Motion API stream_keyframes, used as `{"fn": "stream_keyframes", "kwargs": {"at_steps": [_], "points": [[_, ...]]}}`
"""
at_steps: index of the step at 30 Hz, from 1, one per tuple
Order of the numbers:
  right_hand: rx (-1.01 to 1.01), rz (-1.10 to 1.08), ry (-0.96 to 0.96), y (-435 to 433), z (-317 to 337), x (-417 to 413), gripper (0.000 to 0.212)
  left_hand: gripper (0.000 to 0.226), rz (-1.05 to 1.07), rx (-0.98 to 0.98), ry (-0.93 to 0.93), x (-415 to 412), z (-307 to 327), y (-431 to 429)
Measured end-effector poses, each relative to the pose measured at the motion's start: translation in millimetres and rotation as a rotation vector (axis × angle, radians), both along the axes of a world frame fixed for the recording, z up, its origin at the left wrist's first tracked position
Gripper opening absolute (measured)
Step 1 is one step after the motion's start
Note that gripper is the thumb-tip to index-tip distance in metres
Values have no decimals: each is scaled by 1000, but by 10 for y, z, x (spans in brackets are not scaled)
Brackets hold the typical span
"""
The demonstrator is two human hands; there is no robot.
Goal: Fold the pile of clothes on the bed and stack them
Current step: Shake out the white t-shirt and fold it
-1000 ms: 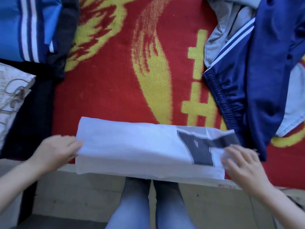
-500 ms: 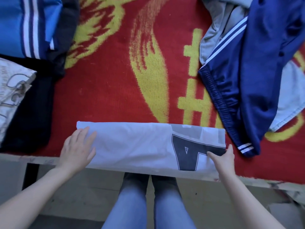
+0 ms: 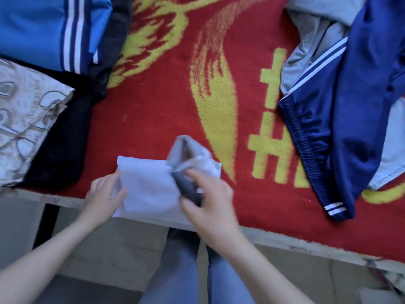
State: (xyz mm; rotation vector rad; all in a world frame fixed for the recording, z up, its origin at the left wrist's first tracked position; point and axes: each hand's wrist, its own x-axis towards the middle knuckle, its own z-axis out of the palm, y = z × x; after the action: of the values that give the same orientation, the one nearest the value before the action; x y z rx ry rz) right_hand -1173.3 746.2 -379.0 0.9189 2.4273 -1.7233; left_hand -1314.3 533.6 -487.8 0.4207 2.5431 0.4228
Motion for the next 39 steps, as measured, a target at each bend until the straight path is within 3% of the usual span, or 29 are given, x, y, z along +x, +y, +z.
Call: {"fn": "stream_keyframes", "kwargs": {"at_steps": [1, 2, 4, 6, 8, 9, 12, 16, 19, 21, 23, 26, 28, 30, 33, 39], "points": [[-44, 126, 41, -206, 36, -176, 40, 19, 243, 131, -150, -31, 17, 36], [-62, 254, 38, -388, -8, -291, 42, 21, 531, 256, -301, -78, 75, 79], [-127, 428, -48, -594, -102, -422, 47, 45, 940, 453, -552, -205, 88, 79], [-124, 456, -67, -640, -257, -381, 50, 58, 1041, 474, -664, -292, 60, 30], [-60, 404, -133, -595, -473, -231, 46, 51, 891, 366, -633, -267, 23, 5], [71, 366, -165, -548, -627, -126, 42, 46, 770, 293, -569, -237, -7, 19], [432, 374, -200, -446, -961, 162, 37, 61, 543, 215, -371, -156, -103, 21], [619, 591, -170, -518, -1286, 401, 77, 61, 450, 360, -82, -235, -42, 103], [672, 701, -285, -582, -1429, 415, 98, 63, 332, 192, 68, -244, -52, 136], [698, 703, -343, -618, -1491, 386, 104, 65, 30, 8, 297, -131, -91, 72], [748, 668, -313, -624, -1517, 380, 97, 68, -460, 6, 523, 13, -217, -79], [803, 631, -194, -565, -1549, 394, 89, 98, -986, -73, 596, 259, -433, -253], [809, 617, -151, -483, -1583, 381, 85, 121, -977, -189, 493, 327, -498, -255], [812, 567, -115, -383, -1613, 337, 69, 126, -833, -225, 469, 283, -526, -204], [857, 535, -3, -221, -1587, 274, 31, 115, -776, -219, 480, 145, -517, -135], [870, 490, 82, -3, -1399, 249, 37, 82, -685, -106, 467, -107, -442, 27]]}}
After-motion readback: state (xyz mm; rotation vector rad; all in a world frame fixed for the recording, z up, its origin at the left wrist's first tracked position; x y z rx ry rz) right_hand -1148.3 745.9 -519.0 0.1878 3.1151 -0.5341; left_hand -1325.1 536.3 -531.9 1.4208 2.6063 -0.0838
